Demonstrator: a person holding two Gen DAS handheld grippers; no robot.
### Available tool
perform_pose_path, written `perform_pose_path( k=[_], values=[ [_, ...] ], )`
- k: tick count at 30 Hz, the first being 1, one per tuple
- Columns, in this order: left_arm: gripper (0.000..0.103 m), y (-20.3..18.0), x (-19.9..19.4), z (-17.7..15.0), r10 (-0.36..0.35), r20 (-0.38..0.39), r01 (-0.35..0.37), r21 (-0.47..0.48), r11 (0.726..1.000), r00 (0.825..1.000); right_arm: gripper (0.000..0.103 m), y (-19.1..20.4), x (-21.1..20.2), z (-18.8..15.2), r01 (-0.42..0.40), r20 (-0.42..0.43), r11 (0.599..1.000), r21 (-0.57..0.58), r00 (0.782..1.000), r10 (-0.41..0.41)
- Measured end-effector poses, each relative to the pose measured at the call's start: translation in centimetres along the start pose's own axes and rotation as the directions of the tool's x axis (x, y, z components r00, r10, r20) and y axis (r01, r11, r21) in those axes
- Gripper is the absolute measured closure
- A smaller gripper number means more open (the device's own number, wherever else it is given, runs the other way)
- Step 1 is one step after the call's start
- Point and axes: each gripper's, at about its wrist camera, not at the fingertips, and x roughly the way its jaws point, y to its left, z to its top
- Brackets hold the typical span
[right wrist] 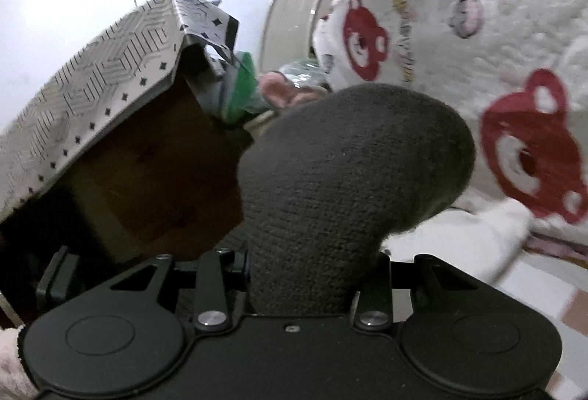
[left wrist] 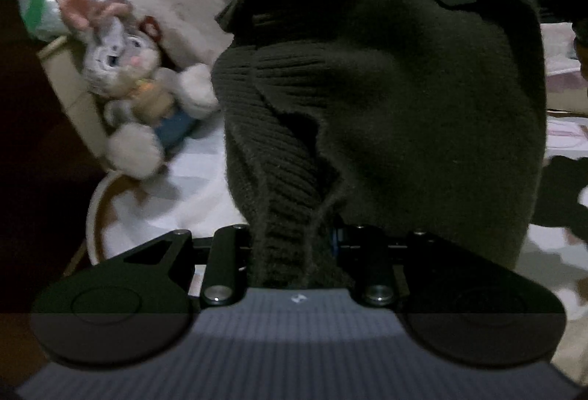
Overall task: Fold clothes
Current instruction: 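Lift the folded sweater with both grippers and carry it toward the stuffed rabbit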
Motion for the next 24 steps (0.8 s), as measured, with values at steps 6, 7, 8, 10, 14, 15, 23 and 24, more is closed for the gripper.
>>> perform_pose_path(
  k=[6, 7, 8, 10, 14, 15, 23, 24],
  values=[
    [0.075, 4.2, 3.2, 3.9, 0.114, 0.042, -0.116, 0.049, 0.992, 0.993, 0.059, -3.9, 5.0, 0.8, -0.066, 0.081, 0.997, 0.036, 0.995, 0.063],
    [0.075, 4.9, 3.7, 4.6, 0.131, 0.052, -0.134, 0.055, 0.989, 0.99, 0.059, -4.3, 5.5, 0.9, -0.071, 0.088, 0.996, 0.049, 0.994, 0.067],
    [0.075, 5.5, 4.2, 5.3, 0.146, 0.06, -0.149, 0.06, 0.987, 0.988, 0.059, -4.6, 6.1, 1.0, -0.077, 0.095, 0.995, 0.062, 0.993, 0.07],
    [0.075, 6.7, 5.5, 6.6, 0.132, 0.051, -0.133, 0.036, 0.99, 0.99, 0.058, -6.1, 7.1, 1.2, -0.072, 0.118, 0.993, 0.095, 0.991, 0.06],
    [0.075, 7.9, 11.3, 7.8, 0.077, -0.035, -0.077, -0.009, 0.997, 0.996, 0.055, -10.3, 9.7, 0.8, -0.028, 0.129, 0.983, 0.179, 0.992, 0.005],
    [0.075, 8.1, 12.9, 8.0, 0.062, -0.06, -0.063, -0.023, 0.998, 0.996, 0.054, -11.7, 10.5, 0.6, -0.008, 0.122, 0.979, 0.205, 0.992, -0.018],
    [0.072, 6.8, 23.2, 7.7, 0.12, -0.173, -0.119, 0.016, 0.993, 0.978, 0.048, -22.1, 16.1, -4.3, 0.224, -0.078, 0.856, 0.467, 0.974, -0.212],
    [0.071, 7.2, 23.2, 7.5, 0.109, -0.176, -0.112, -0.009, 0.994, 0.978, 0.048, -21.9, 15.7, -5.1, 0.216, -0.076, 0.818, 0.534, 0.975, -0.207]
  ],
)
